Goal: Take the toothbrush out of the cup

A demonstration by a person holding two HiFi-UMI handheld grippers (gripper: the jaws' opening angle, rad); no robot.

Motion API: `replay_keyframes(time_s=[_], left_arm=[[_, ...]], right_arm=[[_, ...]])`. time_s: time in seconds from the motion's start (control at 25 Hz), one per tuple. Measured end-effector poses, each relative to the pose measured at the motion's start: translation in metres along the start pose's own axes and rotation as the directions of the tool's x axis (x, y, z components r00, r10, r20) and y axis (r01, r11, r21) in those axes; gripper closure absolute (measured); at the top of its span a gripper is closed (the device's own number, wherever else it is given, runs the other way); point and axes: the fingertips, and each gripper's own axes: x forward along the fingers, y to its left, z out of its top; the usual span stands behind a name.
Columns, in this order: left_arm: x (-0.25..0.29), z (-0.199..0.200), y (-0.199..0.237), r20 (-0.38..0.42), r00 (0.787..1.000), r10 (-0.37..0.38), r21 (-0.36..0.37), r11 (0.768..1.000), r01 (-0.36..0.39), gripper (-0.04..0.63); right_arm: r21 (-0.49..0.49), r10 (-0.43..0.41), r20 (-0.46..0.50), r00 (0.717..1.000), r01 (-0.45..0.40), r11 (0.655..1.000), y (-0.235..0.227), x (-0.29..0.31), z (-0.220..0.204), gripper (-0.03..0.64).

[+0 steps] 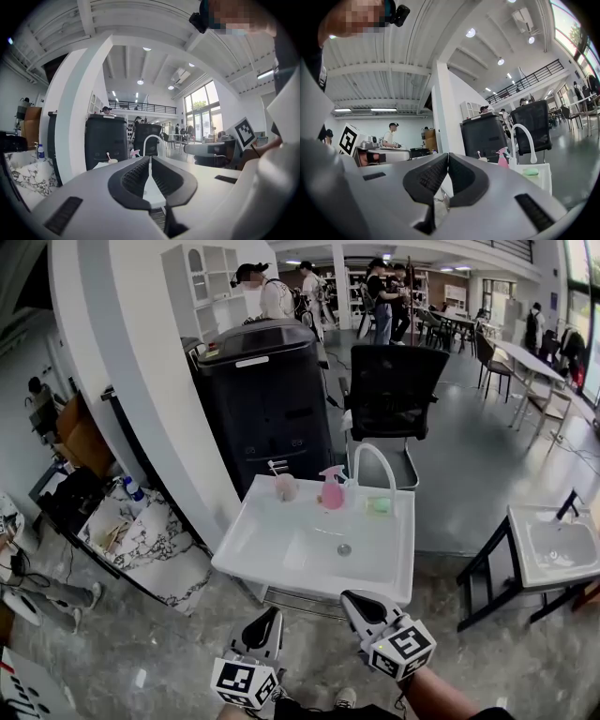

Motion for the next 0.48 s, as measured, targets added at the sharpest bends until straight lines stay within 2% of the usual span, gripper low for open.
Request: replay_keyframes(time_s=[0.08, 0.2, 0.28, 0.48], left_arm=[[-0.0019, -0.0017, 0.0002, -0.007, 1.0, 0.017, -0.003, 1.0, -0.017, 0.556], [-0.0027, -0.0051, -0.0007, -0.025, 0.999, 0.027, 0.002, 1.0, -0.027, 0.446], [-0.0016, -0.0072, -0.0004, -0.033, 0.999, 0.025, 0.006, 1.0, -0.025, 0.428], [0.0041, -0.0097, 0.0063, -0.032, 0.999, 0.026, 0.003, 1.0, -0.026, 0.383]], right_arm=[[0.004, 0.01, -0.007, 1.0, -0.01, 1.0, 0.0, -0.0015, -0.0016, 0.598], [0.006, 0.023, -0.007, 1.0, -0.023, 1.0, -0.0009, -0.0018, -0.0042, 0.587], [0.006, 0.03, -0.002, 1.0, -0.03, 1.0, -0.0017, 0.0004, -0.0046, 0.533], [0.0, 0.031, 0.002, 1.0, -0.031, 1.0, -0.0054, 0.007, -0.0051, 0.5]])
